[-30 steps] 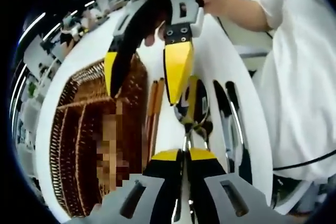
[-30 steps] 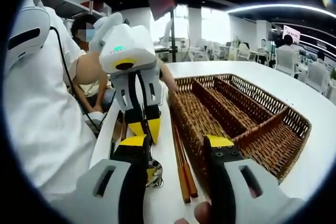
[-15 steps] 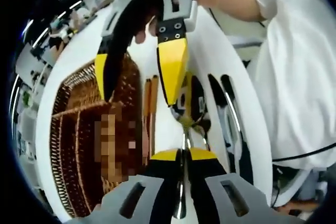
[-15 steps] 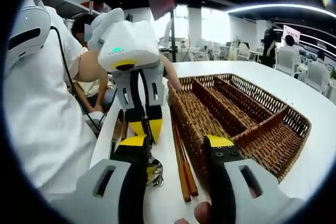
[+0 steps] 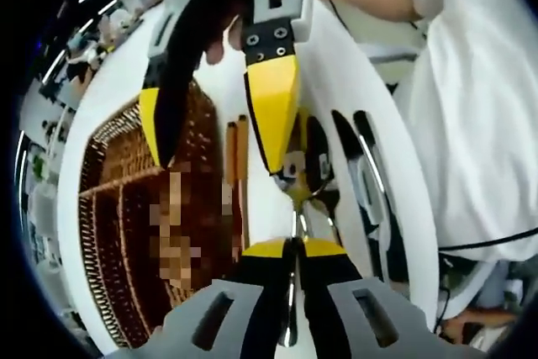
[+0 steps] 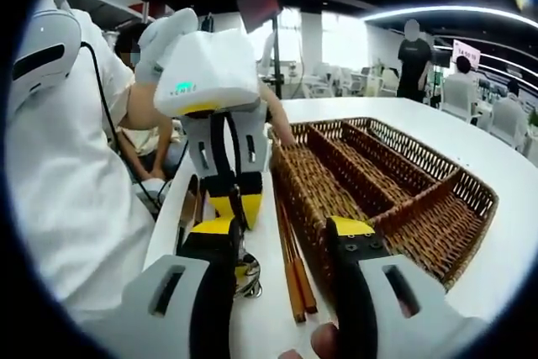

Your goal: Arrange the knives, forks, and spoons in their matching storage slots by inserting each utensil handle-first until every utensil is classified and aligned in the correct compartment

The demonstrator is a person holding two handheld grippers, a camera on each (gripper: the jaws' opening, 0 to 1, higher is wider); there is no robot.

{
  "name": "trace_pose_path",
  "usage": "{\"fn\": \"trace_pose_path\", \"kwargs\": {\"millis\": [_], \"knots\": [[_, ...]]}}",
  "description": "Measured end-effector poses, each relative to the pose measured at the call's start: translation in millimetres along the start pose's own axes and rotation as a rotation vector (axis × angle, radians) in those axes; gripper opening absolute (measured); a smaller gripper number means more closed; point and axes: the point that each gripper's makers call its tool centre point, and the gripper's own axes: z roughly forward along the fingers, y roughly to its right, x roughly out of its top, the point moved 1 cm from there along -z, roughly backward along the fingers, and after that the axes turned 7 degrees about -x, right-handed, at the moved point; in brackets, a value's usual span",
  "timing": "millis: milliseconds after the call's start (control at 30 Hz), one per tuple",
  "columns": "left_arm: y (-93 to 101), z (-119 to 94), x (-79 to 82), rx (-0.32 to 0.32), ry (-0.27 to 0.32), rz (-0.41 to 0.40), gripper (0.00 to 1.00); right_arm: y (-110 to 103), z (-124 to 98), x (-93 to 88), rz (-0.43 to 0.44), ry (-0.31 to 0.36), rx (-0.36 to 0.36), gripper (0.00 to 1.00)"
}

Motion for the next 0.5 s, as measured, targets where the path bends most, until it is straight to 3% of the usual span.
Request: {"fn": "trace_pose_path", "kwargs": {"millis": [500], "knots": [[-0.5, 3.3, -0.2, -0.017, 0.007, 0.007, 0.04, 2.0, -1.2, -1.2, 0.001, -0.001, -0.003, 0.43]]}}
